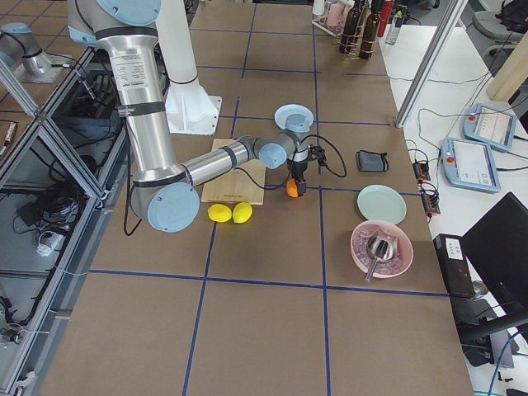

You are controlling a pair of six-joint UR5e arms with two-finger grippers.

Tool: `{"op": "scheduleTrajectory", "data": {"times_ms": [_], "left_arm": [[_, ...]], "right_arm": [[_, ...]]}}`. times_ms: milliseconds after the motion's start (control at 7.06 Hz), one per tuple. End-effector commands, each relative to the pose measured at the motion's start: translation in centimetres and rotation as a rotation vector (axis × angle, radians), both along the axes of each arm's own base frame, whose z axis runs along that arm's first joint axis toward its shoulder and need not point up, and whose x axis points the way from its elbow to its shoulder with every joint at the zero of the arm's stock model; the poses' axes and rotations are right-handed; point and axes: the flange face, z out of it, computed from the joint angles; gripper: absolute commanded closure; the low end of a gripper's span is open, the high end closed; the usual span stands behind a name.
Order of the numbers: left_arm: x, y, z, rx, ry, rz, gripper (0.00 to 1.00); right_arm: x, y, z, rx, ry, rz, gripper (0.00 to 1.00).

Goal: Pick orange to plate
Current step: 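Close the right gripper on the orange and lift it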

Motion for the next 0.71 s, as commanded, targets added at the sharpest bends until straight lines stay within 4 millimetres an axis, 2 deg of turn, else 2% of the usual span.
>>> {"op": "scheduleTrajectory", "data": {"times_ms": [0, 142, 283, 425, 567], "left_arm": [[0.0, 0.0, 0.0, 0.001, 0.000, 0.000, 0.00], [0.0, 0.0, 0.0, 0.001, 0.000, 0.000, 0.00], [0.0, 0.0, 0.0, 0.001, -0.002, 0.000, 0.00], [0.0, 0.0, 0.0, 0.001, -0.002, 0.000, 0.00], [0.0, 0.0, -0.1, 0.002, -0.002, 0.000, 0.00]], "right_arm": [[-0.5, 0.2, 0.0, 0.004, 0.005, -0.005, 0.56], [-0.8, 0.0, -1.6, 0.016, -0.017, 0.006, 0.83], [-2.4, -0.9, -5.5, -0.001, -0.070, 0.063, 0.85], [-7.0, -0.5, -10.4, -0.018, -0.129, 0.079, 0.83], [-11.1, -1.9, -15.5, -0.046, -0.181, 0.125, 0.79]]}}
